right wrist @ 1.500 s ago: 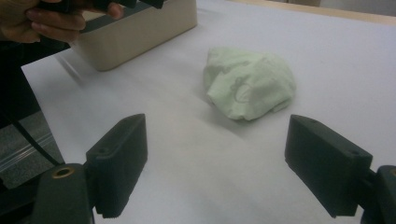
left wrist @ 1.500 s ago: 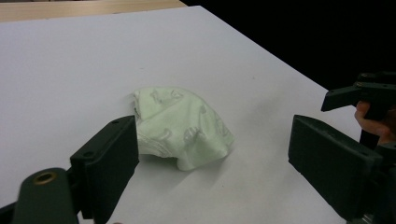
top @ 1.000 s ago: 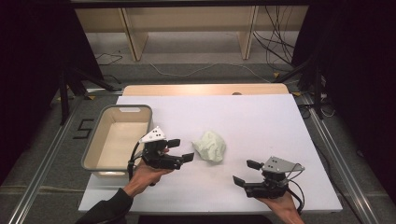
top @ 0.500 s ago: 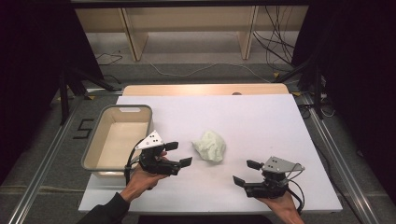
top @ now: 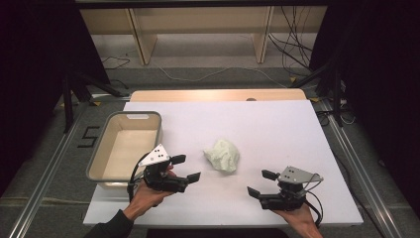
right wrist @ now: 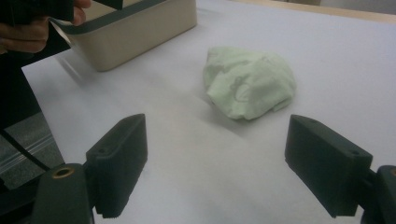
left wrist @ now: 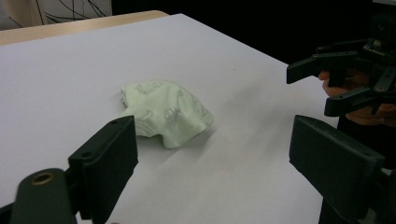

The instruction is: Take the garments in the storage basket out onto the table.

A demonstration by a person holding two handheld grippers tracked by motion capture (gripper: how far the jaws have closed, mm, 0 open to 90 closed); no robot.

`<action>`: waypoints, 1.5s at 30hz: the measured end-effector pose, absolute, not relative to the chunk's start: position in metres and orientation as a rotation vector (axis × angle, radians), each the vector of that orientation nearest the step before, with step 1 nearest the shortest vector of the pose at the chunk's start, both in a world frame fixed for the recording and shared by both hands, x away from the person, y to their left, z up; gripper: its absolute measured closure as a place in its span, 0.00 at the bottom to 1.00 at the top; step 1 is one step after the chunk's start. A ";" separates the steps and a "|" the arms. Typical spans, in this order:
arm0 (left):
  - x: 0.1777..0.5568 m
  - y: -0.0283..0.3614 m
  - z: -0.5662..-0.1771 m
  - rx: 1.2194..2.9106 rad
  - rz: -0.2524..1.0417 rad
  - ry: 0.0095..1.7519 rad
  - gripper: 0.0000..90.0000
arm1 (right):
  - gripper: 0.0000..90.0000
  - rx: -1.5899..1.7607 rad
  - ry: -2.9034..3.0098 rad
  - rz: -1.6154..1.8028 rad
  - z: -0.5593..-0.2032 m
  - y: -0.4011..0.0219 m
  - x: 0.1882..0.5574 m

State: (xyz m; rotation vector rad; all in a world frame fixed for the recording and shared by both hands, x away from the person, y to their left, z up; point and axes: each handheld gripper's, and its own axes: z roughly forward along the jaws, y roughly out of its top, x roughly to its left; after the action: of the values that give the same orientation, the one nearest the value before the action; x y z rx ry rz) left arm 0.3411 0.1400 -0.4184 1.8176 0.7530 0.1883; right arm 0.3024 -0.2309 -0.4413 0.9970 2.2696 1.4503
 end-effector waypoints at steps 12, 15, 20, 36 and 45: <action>0.336 0.146 -0.423 1.835 0.184 0.771 0.16 | 0.24 0.998 2.269 1.450 -0.441 -0.231 0.302; 0.334 0.149 -0.425 1.842 0.187 0.782 0.14 | 0.24 1.000 2.269 1.449 -0.442 -0.231 0.302; 0.330 0.151 -0.426 1.854 0.210 0.797 0.10 | 0.24 1.003 2.271 1.445 -0.442 -0.231 0.302; 0.323 0.152 -0.429 1.873 0.253 0.788 0.02 | 0.24 1.007 2.274 1.446 -0.443 -0.231 0.303; 0.324 0.153 -0.427 1.847 0.241 0.784 0.02 | 0.24 1.006 2.275 1.442 -0.443 -0.231 0.303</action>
State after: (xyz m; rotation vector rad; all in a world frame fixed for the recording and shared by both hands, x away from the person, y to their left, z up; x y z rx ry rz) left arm 0.3243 0.1532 -0.4271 1.8471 0.7835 0.2409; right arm 0.3034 -0.2307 -0.4432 1.0058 2.2754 1.4424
